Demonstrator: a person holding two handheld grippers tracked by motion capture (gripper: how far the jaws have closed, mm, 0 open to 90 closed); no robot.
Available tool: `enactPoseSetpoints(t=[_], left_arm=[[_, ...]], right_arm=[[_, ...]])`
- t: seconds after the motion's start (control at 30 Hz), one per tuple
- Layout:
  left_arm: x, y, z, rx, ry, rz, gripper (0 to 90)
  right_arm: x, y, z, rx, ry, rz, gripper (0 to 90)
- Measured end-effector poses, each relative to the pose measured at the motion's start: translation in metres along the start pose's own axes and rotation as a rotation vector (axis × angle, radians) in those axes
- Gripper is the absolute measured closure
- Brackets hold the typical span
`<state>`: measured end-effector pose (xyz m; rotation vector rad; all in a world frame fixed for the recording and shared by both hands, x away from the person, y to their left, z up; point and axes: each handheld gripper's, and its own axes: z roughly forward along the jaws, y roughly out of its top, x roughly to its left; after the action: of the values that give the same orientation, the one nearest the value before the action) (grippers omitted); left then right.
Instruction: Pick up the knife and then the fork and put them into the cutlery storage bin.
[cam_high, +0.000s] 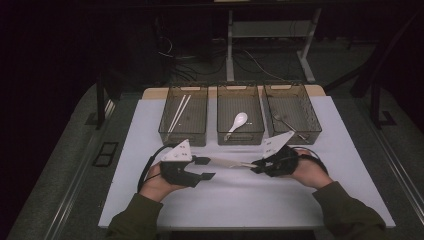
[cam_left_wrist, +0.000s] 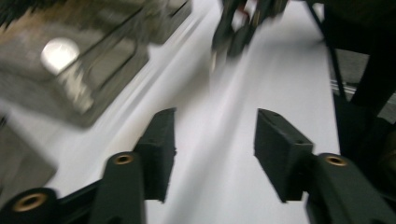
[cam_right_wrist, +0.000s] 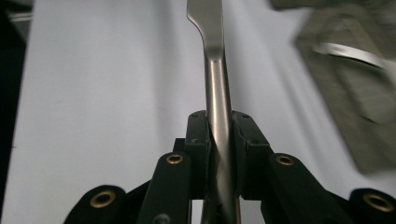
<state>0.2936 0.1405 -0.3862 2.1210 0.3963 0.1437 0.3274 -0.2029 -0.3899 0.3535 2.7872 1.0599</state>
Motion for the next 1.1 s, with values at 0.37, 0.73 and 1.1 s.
enactPoseSetpoints(t=[0.37, 0.73, 1.1], left_arm=[[0.014, -0.045, -0.011, 0.022, 0.064, -0.198, 28.0], [0.008, -0.049, -0.009, -0.014, 0.121, -0.193, 9.9], [0.006, -0.048, -0.004, 0.01, 0.098, -0.181, 6.8]], right_arm=[[-0.064, -0.029, -0.064, -0.045, -0.212, 0.233, 77.7], [-0.125, -0.042, -0.082, -0.001, -0.378, 0.435, 77.7], [-0.165, -0.053, -0.058, 0.121, -0.461, 0.651, 77.5]])
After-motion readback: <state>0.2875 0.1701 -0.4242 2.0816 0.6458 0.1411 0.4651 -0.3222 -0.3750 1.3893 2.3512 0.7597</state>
